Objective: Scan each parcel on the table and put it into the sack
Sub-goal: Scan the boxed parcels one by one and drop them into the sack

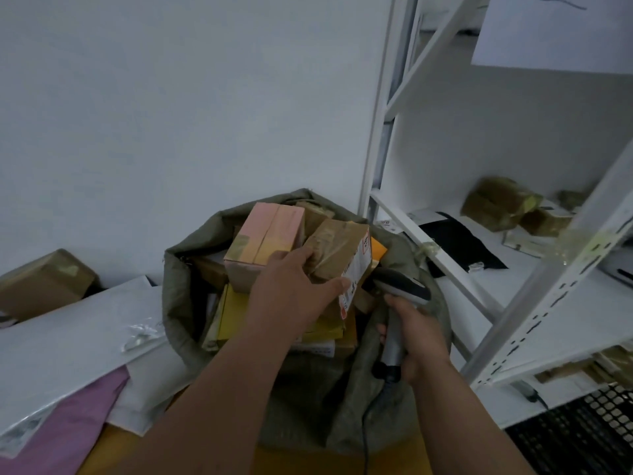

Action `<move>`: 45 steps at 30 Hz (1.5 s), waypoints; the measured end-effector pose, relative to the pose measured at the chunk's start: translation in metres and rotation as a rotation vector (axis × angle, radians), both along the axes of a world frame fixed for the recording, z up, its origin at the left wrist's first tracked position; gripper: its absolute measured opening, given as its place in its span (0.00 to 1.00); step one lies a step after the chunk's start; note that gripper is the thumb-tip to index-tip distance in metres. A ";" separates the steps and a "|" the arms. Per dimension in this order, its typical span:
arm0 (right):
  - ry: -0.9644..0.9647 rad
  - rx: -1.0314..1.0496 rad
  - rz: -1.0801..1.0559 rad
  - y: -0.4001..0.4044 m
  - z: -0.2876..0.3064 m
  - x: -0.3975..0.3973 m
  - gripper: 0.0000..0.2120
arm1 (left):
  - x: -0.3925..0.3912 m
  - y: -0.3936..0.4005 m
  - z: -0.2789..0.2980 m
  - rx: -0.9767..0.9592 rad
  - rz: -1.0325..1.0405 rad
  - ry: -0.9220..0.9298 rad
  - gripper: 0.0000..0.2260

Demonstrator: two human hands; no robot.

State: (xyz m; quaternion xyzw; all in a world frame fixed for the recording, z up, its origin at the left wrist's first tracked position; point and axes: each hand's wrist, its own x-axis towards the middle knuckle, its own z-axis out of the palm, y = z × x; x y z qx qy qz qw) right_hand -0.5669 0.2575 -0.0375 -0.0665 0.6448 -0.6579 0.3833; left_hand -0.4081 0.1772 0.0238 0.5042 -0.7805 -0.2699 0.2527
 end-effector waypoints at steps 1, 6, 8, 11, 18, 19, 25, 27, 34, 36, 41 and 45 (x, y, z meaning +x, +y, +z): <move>0.005 -0.016 -0.023 -0.003 0.000 -0.003 0.14 | -0.002 -0.001 0.000 0.006 0.006 -0.018 0.37; 0.168 -0.047 -0.073 -0.004 0.041 -0.029 0.14 | -0.025 -0.004 0.005 0.015 0.080 -0.092 0.38; 0.213 -0.095 -0.088 0.000 0.062 -0.044 0.08 | -0.040 -0.001 0.007 0.029 0.105 -0.103 0.38; 0.258 -0.162 -0.059 0.006 0.081 -0.062 0.06 | -0.063 0.006 0.010 0.022 0.135 -0.102 0.36; 0.428 -0.331 0.001 0.019 0.087 -0.080 0.02 | -0.106 0.019 0.001 0.103 0.193 0.069 0.25; 0.423 -0.374 -0.018 0.020 0.091 -0.081 0.04 | -0.111 0.019 -0.002 0.123 0.177 0.047 0.25; 0.552 -0.464 0.101 0.021 0.092 -0.086 0.12 | -0.114 0.023 0.004 0.306 -0.041 -0.424 0.24; 0.529 -0.394 0.154 0.020 0.088 -0.090 0.10 | -0.112 0.028 0.005 0.356 -0.046 -0.431 0.26; 0.433 -0.298 0.073 0.015 0.076 -0.092 0.06 | -0.085 0.039 0.007 0.462 -0.178 -0.378 0.34; 0.447 -0.307 0.034 0.015 0.075 -0.088 0.07 | -0.074 0.040 0.007 0.428 -0.247 -0.433 0.26; 0.520 -0.422 -0.064 0.018 0.085 -0.073 0.08 | -0.063 0.050 0.039 0.173 -0.208 -0.003 0.08; 0.581 -0.544 -0.137 0.026 0.098 -0.062 0.13 | -0.052 0.068 0.076 0.018 -0.166 0.146 0.07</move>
